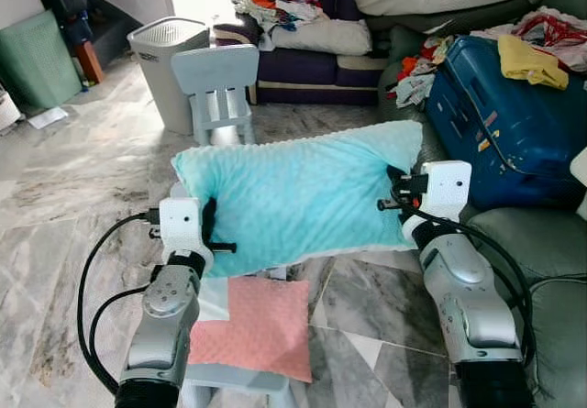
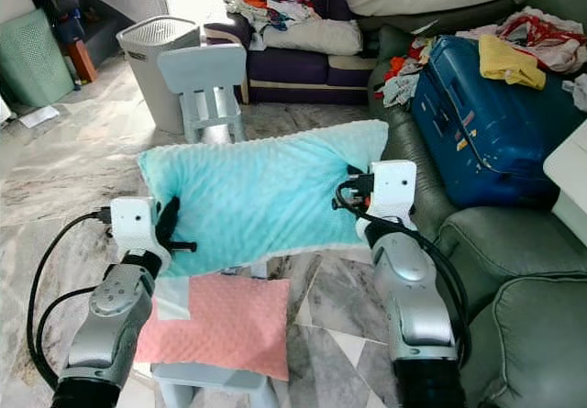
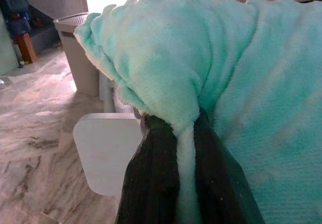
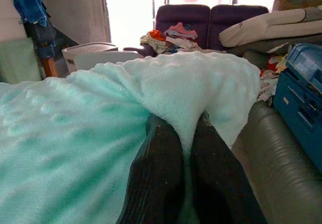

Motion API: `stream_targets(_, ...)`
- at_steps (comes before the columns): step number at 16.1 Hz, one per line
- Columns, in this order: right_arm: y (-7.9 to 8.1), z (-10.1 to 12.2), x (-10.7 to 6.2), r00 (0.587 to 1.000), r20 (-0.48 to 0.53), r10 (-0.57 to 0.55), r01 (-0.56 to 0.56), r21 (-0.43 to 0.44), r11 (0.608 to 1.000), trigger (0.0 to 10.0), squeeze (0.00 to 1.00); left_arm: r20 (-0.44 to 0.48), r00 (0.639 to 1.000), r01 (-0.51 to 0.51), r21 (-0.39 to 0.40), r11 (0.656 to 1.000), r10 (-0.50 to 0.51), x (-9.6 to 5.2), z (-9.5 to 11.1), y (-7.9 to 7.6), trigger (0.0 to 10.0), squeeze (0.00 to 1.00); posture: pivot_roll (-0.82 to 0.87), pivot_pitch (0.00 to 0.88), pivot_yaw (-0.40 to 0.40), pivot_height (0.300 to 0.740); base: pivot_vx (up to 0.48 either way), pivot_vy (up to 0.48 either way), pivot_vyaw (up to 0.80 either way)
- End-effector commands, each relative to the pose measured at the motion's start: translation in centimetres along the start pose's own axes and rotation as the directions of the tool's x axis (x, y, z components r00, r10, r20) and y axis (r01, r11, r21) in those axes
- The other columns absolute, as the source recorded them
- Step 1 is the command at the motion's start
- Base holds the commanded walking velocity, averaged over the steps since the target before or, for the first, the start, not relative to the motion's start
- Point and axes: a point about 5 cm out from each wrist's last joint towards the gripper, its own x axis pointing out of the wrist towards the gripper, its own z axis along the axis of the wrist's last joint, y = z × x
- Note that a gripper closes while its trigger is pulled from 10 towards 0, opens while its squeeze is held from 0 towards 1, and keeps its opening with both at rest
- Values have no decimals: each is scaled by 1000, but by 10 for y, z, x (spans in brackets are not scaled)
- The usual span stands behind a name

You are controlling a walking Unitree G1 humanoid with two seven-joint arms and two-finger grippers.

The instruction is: Move the pillow to the sofa

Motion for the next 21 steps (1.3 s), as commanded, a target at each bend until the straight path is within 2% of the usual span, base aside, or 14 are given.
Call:
stream_targets(1,1,9,-1,999,29,12,-12,1,1000,10000,0,22,1000,16,3,1000,-16,0,6,-2,10000,0,-136,0,-7,740,0,0,0)
stream_targets(21,0,6,-4,1000,3,8,-8,9,1000,10000,0,6,1000,16,-6,1000,-16,0,6,-4,10000,0,-148,0,-3,740,0,0,0)
